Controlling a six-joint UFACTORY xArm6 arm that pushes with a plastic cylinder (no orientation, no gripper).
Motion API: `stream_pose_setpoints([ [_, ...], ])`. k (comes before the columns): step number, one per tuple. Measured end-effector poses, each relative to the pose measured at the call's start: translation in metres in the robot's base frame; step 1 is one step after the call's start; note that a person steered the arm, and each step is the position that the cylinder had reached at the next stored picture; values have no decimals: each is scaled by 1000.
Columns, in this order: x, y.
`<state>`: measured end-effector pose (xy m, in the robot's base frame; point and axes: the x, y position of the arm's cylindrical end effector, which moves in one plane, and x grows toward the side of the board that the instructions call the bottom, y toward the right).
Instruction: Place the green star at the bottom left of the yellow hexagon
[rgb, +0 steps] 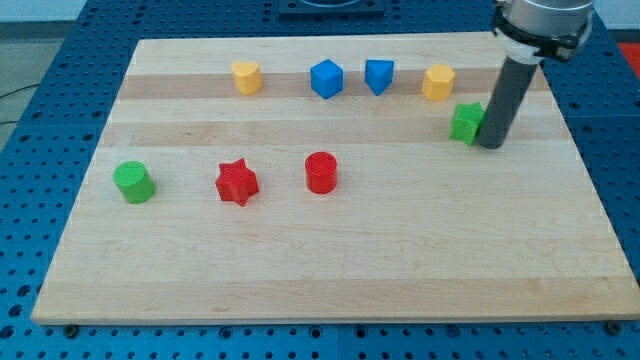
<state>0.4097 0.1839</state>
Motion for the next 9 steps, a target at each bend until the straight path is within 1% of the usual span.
stream_pose_setpoints([
  [2,-11,2],
  [3,-11,20],
  [4,-13,23],
  [5,-13,-19],
  [6,-10,-40],
  [7,-13,-2],
  [8,-48,22],
  [9,-61,-5],
])
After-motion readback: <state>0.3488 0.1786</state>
